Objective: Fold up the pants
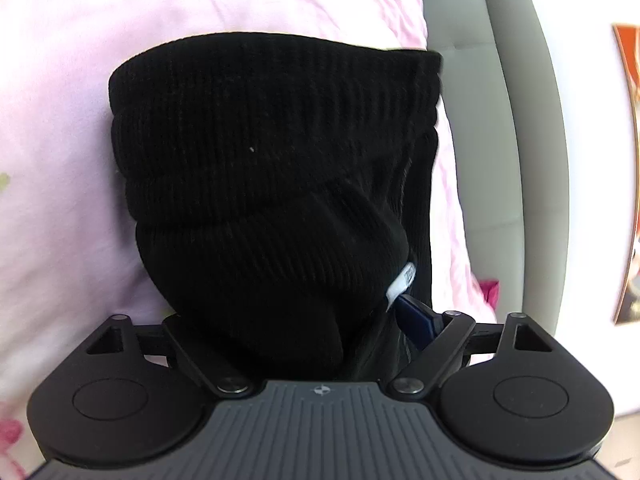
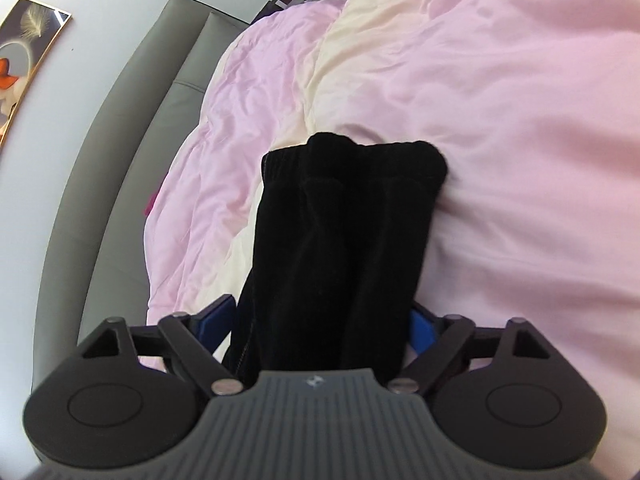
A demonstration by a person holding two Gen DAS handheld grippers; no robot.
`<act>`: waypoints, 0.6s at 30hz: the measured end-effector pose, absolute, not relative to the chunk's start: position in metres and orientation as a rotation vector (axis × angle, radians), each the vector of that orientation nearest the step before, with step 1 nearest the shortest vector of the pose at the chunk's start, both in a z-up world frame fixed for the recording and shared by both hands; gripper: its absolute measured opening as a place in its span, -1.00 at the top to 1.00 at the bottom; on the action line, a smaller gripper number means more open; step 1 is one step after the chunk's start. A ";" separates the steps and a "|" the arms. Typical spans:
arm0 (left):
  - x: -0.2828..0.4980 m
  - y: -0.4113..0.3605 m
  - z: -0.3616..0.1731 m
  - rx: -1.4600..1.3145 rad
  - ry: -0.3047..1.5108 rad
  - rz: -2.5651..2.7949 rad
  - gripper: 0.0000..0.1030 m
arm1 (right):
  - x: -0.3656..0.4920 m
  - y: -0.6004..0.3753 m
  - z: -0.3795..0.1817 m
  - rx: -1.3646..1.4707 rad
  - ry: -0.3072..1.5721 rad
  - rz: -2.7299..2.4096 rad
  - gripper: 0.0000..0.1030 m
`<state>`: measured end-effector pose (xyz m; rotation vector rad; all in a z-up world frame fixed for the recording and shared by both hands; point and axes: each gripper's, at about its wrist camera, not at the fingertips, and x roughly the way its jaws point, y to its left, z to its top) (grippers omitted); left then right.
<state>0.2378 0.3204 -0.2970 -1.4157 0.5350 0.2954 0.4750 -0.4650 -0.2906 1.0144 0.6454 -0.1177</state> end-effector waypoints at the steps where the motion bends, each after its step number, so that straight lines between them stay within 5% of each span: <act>1: 0.240 0.320 -0.298 -1.415 0.530 0.307 -0.93 | 0.482 -0.461 -0.291 0.984 0.664 -0.128 -0.63; 2: 0.241 0.319 -0.297 -1.408 0.533 0.334 -0.75 | 0.488 -0.456 -0.292 0.935 0.693 -0.136 -0.49; 3: 0.243 0.316 -0.293 -1.387 0.551 0.375 -0.43 | 0.493 -0.449 -0.291 0.857 0.724 -0.156 0.02; 6: 0.248 0.307 -0.282 -1.336 0.581 0.417 0.17 | 0.490 -0.443 -0.286 0.760 0.725 -0.181 0.65; 9: 0.240 0.308 -0.267 -1.303 0.550 0.382 0.46 | 0.470 -0.453 -0.277 0.843 0.631 -0.127 0.81; 18: 0.206 0.324 -0.211 -1.221 0.490 0.294 0.52 | 0.408 -0.456 -0.217 0.907 0.579 -0.035 0.83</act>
